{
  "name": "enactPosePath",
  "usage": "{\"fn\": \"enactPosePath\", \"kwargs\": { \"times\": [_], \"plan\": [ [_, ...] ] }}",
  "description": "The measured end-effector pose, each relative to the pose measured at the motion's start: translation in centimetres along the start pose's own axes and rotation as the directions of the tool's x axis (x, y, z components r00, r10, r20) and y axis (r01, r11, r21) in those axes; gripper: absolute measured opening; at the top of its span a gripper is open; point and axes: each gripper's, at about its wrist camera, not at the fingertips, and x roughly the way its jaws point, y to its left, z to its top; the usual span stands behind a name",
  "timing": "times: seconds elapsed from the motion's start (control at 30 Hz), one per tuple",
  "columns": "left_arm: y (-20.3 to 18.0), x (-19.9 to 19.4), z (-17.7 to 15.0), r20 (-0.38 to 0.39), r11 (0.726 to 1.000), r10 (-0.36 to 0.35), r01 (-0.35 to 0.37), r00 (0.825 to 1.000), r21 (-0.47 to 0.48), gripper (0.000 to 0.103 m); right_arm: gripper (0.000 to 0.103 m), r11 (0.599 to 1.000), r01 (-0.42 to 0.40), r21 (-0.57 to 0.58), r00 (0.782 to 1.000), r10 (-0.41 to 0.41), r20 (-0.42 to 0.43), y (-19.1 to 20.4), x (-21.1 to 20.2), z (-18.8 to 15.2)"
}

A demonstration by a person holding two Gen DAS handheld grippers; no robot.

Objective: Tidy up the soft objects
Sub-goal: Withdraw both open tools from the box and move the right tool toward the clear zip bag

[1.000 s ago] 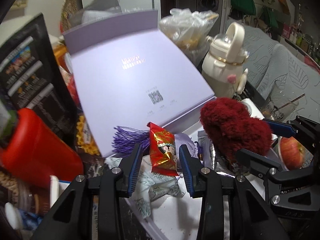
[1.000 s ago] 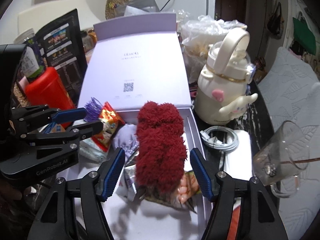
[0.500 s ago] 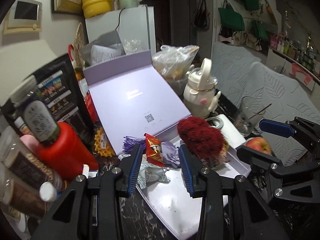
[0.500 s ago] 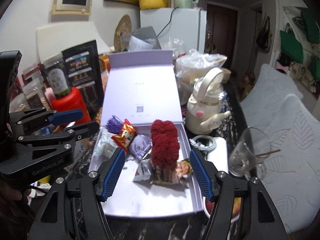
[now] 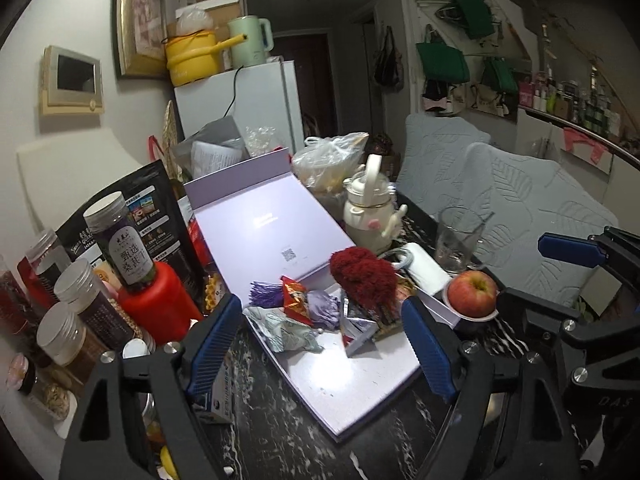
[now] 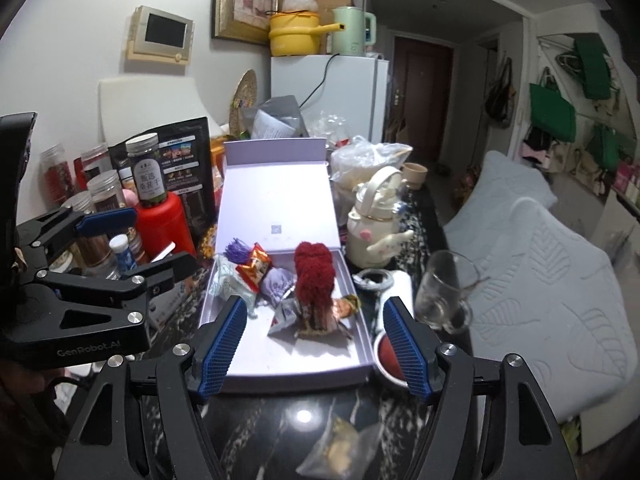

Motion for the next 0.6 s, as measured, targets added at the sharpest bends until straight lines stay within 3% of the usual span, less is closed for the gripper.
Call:
{"fn": "enactPosePath", "kwargs": {
  "times": [0.33, 0.6],
  "plan": [
    [-2.9, -2.9, -2.6, 0.005, 0.996, -0.076, 0.075, 0.997, 0.038, 0.082, 0.077, 0.997, 0.058, 0.044, 0.998, -0.058, -0.016, -0.8, -3.7, -4.5],
    [-5.5, -2.2, -5.7, -0.062, 0.986, -0.149, 0.153, 0.987, 0.059, 0.082, 0.077, 0.99, 0.101, 0.095, 0.993, -0.094, -0.072, -2.0, -4.3, -8.8]
  ]
}}
